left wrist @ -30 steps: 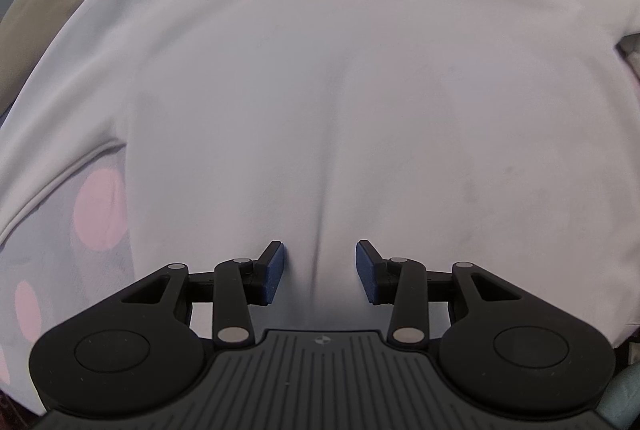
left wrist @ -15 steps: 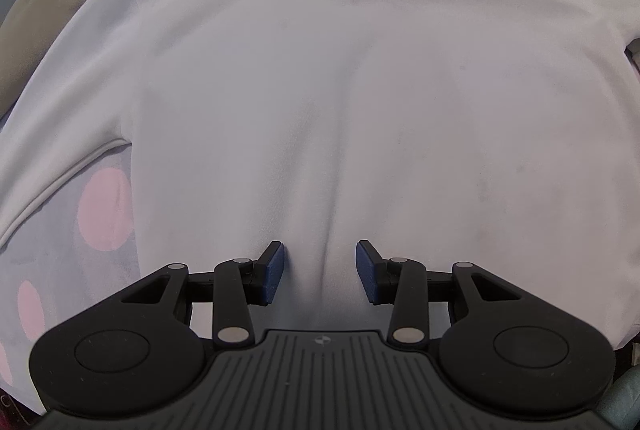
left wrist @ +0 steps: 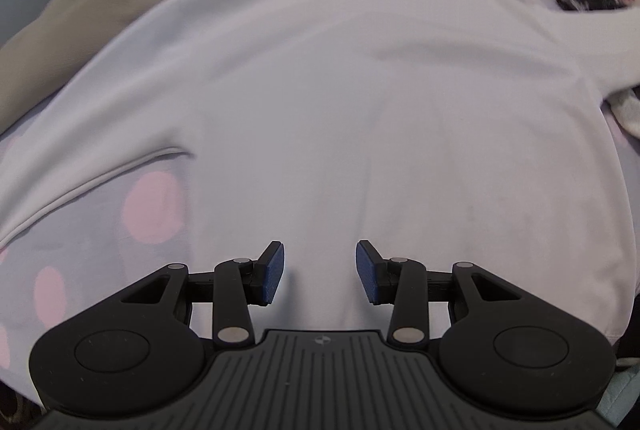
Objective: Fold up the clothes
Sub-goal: 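Pull the sleeve with the right gripper toward the pillow and release it, then grasp the white sweatshirt side edge with the left gripper and lift it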
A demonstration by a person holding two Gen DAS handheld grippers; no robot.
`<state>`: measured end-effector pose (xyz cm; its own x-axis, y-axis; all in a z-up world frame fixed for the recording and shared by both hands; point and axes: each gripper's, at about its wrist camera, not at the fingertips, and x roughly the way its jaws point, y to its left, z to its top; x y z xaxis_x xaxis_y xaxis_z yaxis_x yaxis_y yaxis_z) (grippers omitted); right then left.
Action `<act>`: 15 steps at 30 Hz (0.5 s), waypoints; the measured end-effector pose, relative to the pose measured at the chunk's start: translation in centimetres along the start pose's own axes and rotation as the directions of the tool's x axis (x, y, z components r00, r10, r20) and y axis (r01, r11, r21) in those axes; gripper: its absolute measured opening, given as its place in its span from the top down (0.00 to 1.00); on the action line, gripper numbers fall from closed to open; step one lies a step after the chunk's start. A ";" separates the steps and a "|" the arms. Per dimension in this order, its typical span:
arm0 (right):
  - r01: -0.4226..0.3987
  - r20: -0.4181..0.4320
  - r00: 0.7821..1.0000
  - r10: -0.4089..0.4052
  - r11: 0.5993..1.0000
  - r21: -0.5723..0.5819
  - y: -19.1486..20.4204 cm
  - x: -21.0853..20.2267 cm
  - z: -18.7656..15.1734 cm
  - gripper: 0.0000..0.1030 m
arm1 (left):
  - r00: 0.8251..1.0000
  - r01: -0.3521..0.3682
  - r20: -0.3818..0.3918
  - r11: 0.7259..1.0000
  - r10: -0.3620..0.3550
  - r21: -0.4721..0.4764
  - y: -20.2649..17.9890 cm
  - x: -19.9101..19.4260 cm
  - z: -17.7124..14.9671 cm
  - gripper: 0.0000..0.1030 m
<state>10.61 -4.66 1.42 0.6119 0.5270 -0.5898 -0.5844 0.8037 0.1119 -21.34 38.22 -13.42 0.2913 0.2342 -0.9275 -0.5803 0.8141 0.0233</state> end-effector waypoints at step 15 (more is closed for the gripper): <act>-0.314 -0.327 0.894 0.306 0.949 0.028 13.3 3.7 -16.9 0.32 | 0.998 -0.056 -0.033 0.974 0.050 -0.220 7.2 -0.1 -4.7 0.63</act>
<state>-3.87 3.31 -12.76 0.1942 0.6270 -0.7545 -0.7319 0.6047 0.3141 -29.13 41.57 -14.94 0.2369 0.2566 -0.9370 -0.7488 0.6628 -0.0078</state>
